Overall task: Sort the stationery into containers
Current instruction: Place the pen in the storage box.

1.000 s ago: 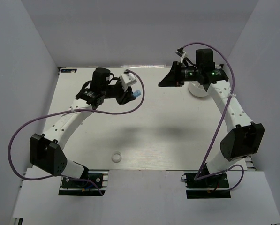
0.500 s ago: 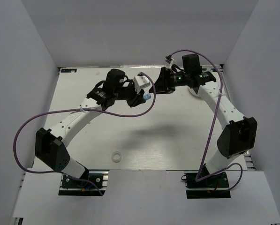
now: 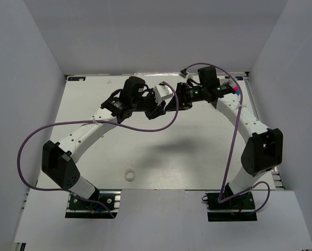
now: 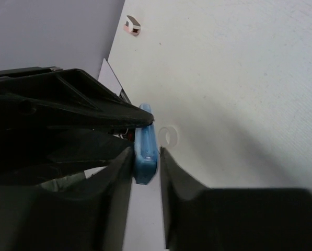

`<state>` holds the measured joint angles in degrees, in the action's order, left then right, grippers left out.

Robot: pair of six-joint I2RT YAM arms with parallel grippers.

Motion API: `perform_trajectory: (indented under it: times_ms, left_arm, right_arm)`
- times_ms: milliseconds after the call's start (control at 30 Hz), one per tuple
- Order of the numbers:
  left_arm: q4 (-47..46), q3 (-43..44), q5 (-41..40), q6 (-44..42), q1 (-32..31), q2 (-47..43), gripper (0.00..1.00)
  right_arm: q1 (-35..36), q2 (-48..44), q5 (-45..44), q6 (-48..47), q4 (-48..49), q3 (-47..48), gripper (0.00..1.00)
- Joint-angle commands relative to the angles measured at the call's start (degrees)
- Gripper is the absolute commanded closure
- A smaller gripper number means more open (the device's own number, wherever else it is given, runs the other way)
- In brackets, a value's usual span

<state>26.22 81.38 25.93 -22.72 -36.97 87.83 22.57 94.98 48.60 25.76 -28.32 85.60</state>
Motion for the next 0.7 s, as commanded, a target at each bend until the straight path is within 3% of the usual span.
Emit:
perform_trajectory:
  times_ms: [0,100,133,167,267,333,467,600,667]
  left_arm:
    - [0.0,1.8,-0.6,-0.5,-0.6,-0.4,0.89]
    - [-0.3,1.3,-1.5,0.1,-0.6,-0.6,0.73]
    - [-0.6,0.9,-2.2,0.7,-0.6,-0.8,0.57]
    - [-0.6,0.6,-2.6,1.0,-0.6,-1.1,0.47]
    - [-1.2,-0.2,-5.4,2.6,0.6,-1.9,0.02]
    - [-1.4,-0.2,-9.8,4.7,1.2,-2.1,0.02]
    - [-0.6,-1.2,-12.2,3.6,1.8,-2.8,0.02]
    - [0.2,-2.2,-9.8,5.0,2.4,-2.5,0.02]
    - [0.1,-2.2,-9.1,4.9,2.4,-2.1,0.02]
  right_arm:
    - [-0.2,-0.9,0.7,0.2,1.4,-0.3,0.75]
    - [-0.7,-1.1,0.4,0.0,1.3,0.4,0.9]
    - [-1.1,-1.1,0.4,0.1,1.3,0.9,0.93]
    - [-2.1,-1.1,0.4,0.1,1.2,1.4,0.99]
    - [-4.8,-0.5,-0.5,-2.6,-0.7,5.3,1.0]
    - [-6.9,0.0,-4.9,-6.5,-2.9,10.9,1.0]
    - [-8.2,3.3,-23.5,-33.5,-10.6,24.1,1.0]
    - [-8.2,11.2,-43.2,-46.7,-17.7,35.5,1.0]
    - [-8.2,17.2,-48.3,-50.9,-19.9,41.8,1.0]
